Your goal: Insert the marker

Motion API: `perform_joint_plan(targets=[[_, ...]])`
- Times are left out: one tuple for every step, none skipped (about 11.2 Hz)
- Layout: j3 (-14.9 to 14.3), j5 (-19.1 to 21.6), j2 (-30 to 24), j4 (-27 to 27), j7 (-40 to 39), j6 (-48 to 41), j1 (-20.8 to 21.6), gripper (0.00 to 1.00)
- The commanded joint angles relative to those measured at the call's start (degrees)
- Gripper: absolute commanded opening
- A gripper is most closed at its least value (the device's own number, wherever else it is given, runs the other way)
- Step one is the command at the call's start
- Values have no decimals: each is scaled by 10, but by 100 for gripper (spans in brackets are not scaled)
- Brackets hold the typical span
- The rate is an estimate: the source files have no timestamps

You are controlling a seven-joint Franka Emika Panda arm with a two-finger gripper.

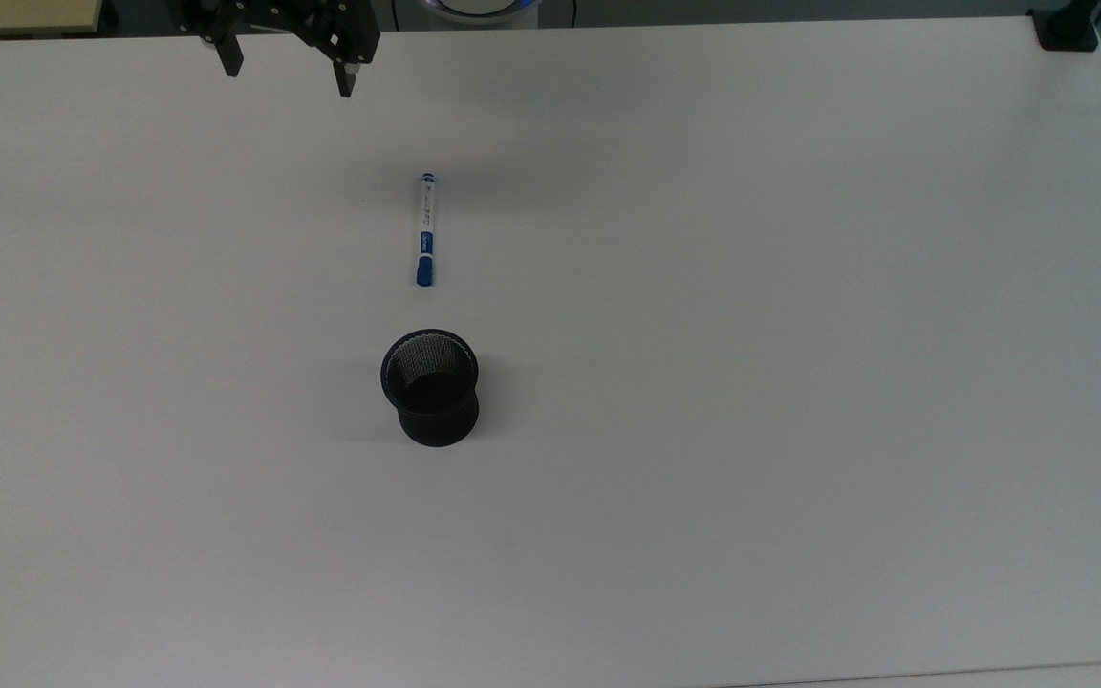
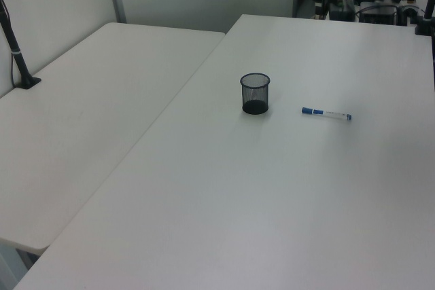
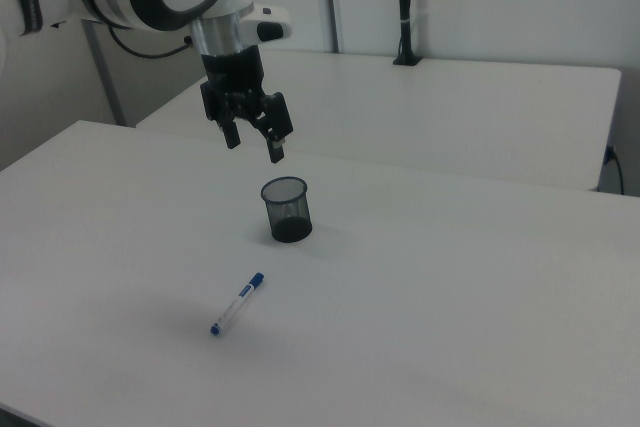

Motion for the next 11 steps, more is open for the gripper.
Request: perform_joint_plan(targets=[[-9,2,1,10,-7,-9,-2,100],[-12,2,1,14,-7,-9,-2,100],[-14,2,2,19,-7,-9,-1,100],[-13,3,4,19,-7,-9,-2,100],[-12,3,4,18,-7,-9,-2,100],[-9,3,5,18,-7,-9,-3,100],[-8,3,6,18,-7,-9,-4,100],[-8,3,6,18,-7,-8,-3,100],[-8,3,6,18,-8,-9,-3,100],[-8,3,6,18,-9,-8,-3,100],[-8,3,6,18,-9,-8,-4,100]])
